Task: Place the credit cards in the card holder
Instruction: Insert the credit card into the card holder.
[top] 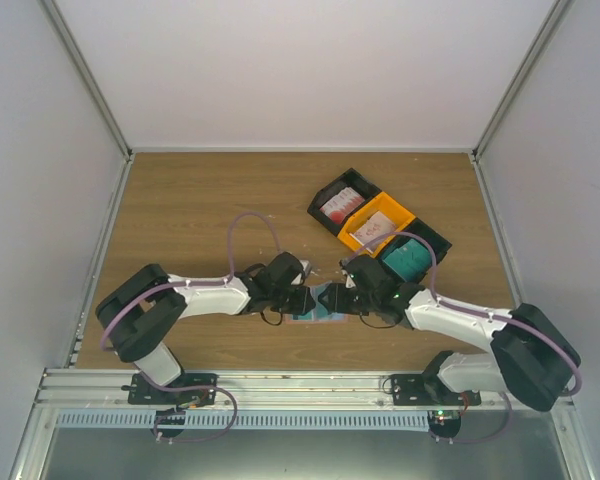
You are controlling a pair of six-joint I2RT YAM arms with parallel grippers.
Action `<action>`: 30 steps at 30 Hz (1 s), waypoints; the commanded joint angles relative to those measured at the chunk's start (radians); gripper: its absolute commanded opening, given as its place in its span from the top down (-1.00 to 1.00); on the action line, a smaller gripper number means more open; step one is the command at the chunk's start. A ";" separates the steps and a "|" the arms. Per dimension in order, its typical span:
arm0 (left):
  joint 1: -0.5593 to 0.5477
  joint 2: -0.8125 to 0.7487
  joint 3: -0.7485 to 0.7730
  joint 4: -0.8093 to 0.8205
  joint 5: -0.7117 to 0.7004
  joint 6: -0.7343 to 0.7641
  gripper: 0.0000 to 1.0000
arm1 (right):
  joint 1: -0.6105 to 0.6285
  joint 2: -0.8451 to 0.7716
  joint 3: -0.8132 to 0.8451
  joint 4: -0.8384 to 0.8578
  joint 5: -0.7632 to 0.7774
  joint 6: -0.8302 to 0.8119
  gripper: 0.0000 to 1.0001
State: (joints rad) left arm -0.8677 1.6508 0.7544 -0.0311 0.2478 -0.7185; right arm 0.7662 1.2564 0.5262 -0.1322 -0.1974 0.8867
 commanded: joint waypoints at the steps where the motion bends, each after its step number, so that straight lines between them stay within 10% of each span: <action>1: 0.013 -0.085 -0.024 -0.039 -0.063 -0.018 0.65 | -0.004 0.035 0.012 0.070 -0.030 -0.013 0.15; 18: 0.153 -0.410 -0.109 -0.174 -0.189 -0.026 0.60 | 0.067 0.210 0.165 0.129 -0.116 -0.068 0.08; 30: 0.250 -0.485 -0.179 -0.055 0.063 0.057 0.37 | -0.030 0.192 0.275 -0.060 -0.041 -0.234 0.10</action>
State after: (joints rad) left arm -0.6365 1.1778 0.5945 -0.1768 0.1974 -0.7010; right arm 0.7998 1.5219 0.7189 -0.0719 -0.2909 0.7822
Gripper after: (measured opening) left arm 0.296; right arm 0.450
